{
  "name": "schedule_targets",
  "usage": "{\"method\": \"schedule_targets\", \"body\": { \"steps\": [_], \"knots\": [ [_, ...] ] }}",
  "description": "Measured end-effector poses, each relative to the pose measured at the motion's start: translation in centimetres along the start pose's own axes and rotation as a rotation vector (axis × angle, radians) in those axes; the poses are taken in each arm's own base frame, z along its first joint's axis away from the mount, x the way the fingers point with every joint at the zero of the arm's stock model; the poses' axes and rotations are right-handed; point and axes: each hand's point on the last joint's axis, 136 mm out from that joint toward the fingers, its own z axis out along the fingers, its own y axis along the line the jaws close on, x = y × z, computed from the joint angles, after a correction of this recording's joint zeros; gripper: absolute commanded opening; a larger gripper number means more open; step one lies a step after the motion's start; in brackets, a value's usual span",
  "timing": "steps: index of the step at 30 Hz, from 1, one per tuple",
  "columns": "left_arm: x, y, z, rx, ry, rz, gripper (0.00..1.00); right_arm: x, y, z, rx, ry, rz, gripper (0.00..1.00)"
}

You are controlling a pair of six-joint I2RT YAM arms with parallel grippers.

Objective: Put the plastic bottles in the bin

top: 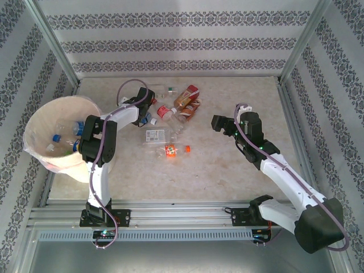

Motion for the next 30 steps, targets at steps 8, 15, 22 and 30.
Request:
{"method": "schedule_targets", "body": {
  "steps": [8,15,22,30],
  "knots": [
    [-3.0,-4.2,-6.3,0.227,0.006,-0.002,0.51,-0.4,0.2,-0.1,-0.007,-0.014,0.000,0.98],
    [-5.6,-7.7,-12.8,0.433,0.008,0.027,0.51,-1.0,1.2,0.0,-0.057,-0.038,-0.021,0.98],
    [-6.7,-9.2,-17.9,0.574,0.025,0.107,0.51,-0.4,2.8,0.9,-0.101,-0.020,-0.065,0.98],
    [-10.0,-8.4,-25.3,0.674,-0.048,0.210,0.51,-0.7,5.1,2.1,-0.151,-0.017,-0.104,0.98]
  ]
}}
